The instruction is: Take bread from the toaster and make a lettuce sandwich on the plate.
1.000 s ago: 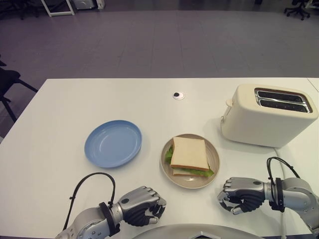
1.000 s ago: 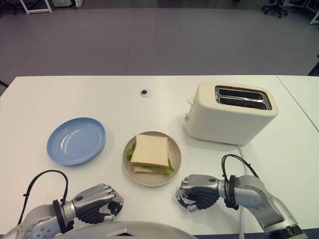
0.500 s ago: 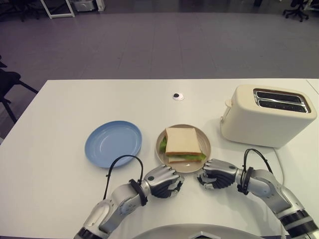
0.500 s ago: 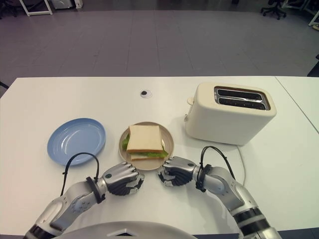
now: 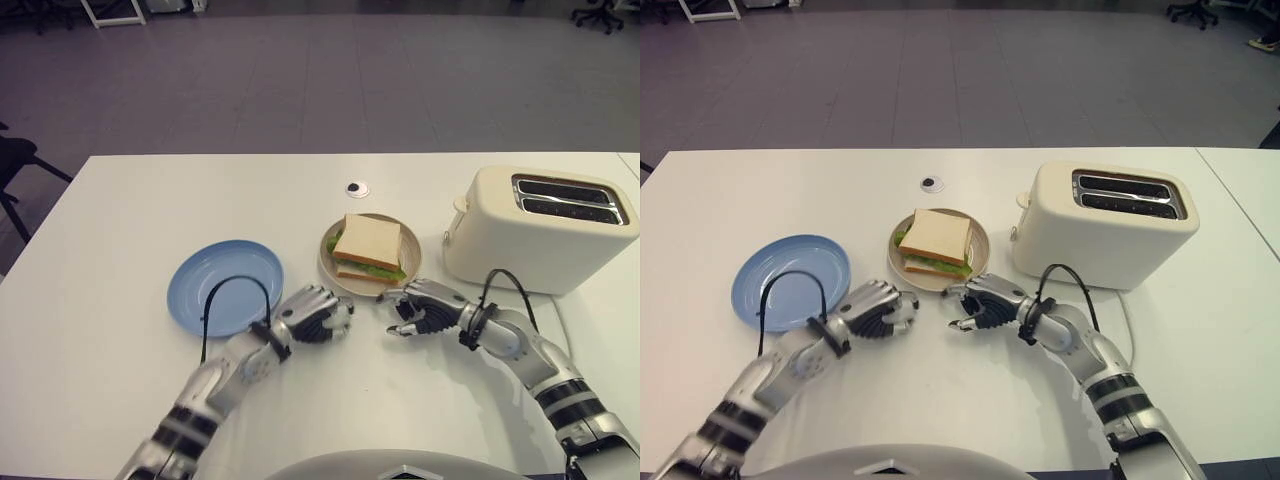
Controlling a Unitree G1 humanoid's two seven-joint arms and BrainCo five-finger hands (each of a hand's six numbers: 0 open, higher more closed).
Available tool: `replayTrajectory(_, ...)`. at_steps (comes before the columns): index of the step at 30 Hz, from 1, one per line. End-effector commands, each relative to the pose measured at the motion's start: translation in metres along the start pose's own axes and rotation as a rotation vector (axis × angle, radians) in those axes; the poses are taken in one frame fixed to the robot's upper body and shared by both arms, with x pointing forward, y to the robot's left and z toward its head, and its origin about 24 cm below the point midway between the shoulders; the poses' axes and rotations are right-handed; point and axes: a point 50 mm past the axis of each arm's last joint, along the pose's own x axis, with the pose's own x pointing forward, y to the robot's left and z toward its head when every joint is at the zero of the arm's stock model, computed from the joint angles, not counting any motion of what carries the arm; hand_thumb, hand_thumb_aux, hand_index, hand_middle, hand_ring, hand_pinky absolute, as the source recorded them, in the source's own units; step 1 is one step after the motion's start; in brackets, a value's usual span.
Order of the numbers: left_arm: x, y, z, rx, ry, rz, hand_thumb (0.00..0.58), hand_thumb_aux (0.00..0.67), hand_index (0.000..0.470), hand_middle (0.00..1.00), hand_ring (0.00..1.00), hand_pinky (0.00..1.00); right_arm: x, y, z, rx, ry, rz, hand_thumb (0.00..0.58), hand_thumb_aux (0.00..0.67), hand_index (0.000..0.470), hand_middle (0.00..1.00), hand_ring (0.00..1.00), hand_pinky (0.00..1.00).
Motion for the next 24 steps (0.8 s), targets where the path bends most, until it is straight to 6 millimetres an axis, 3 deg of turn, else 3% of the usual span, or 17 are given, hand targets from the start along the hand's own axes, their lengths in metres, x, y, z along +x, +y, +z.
replayTrajectory(1,-0.035,0.004,0.04,-0.35,-0.067,0.143,0.0,0.0,0.0,0.0,0.0,0.0,-0.038,-0.001,0.026,0.222,-0.149,-0.059,0.0,0.0,0.0,0.0,0.0,0.0)
replayTrajectory(6,-0.027,0.003,0.038,-0.582,-0.106,0.259,0.0,0.0,0.0,0.0,0.0,0.0,-0.036,0.019,0.046,0.503,-0.259,-0.081,0.0,0.0,0.0,0.0,0.0,0.0)
replayTrajectory(12,-0.032,0.021,0.015,-0.728,-0.131,0.419,0.0,0.0,0.0,0.0,0.0,0.0,-0.032,0.002,0.037,0.737,-0.295,-0.297,0.0,0.0,0.0,0.0,0.0,0.0)
replayTrajectory(24,-0.044,0.035,0.006,-0.743,-0.193,0.516,0.0,0.0,0.0,0.0,0.0,0.0,-0.03,-0.008,0.03,0.747,-0.313,-0.361,0.0,0.0,0.0,0.0,0.0,0.0)
